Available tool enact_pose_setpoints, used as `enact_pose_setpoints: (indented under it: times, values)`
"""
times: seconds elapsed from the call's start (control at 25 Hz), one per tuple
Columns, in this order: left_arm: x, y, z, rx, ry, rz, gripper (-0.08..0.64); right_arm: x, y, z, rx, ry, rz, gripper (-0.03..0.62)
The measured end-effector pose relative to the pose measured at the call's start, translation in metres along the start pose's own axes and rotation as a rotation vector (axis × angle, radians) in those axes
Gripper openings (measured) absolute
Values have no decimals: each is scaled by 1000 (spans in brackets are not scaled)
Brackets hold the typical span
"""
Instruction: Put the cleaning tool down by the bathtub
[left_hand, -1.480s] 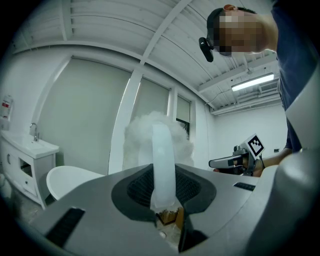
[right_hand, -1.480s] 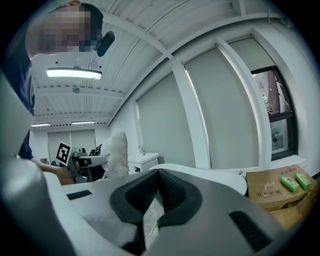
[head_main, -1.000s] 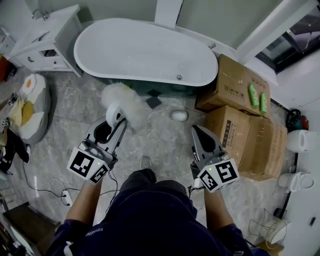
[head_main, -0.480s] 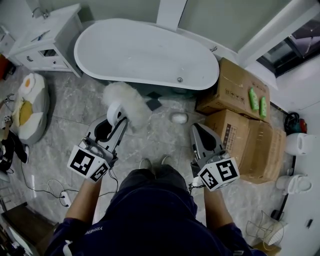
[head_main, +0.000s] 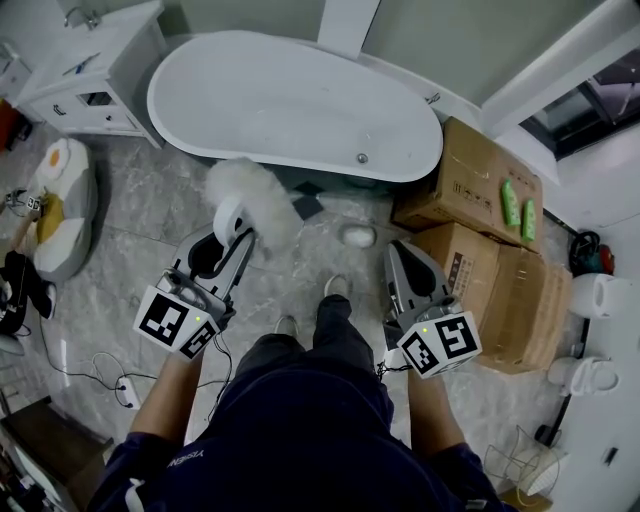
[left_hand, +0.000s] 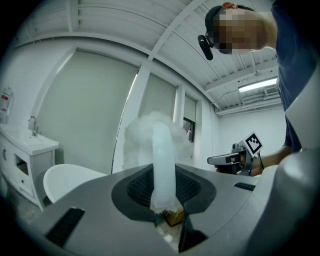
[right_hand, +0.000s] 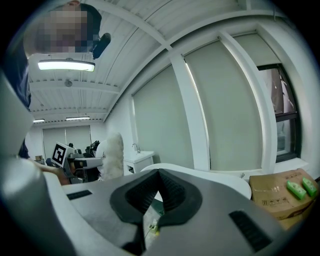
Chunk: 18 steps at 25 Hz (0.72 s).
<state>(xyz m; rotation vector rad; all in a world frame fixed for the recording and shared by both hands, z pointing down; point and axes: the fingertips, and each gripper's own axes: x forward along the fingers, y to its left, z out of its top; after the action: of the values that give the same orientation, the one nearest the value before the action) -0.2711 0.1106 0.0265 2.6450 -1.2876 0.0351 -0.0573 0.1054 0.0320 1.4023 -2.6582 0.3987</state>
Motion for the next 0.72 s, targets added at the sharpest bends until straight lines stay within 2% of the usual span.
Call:
enact_pose_setpoints:
  times: [0.4,0.72]
  values:
    - [58,12,-7,-7,36,45,104,39,-54,0,20,23,53,3]
    - [125,18,-16,-24,74,97,104,72,-123,-3,38,63,99,3]
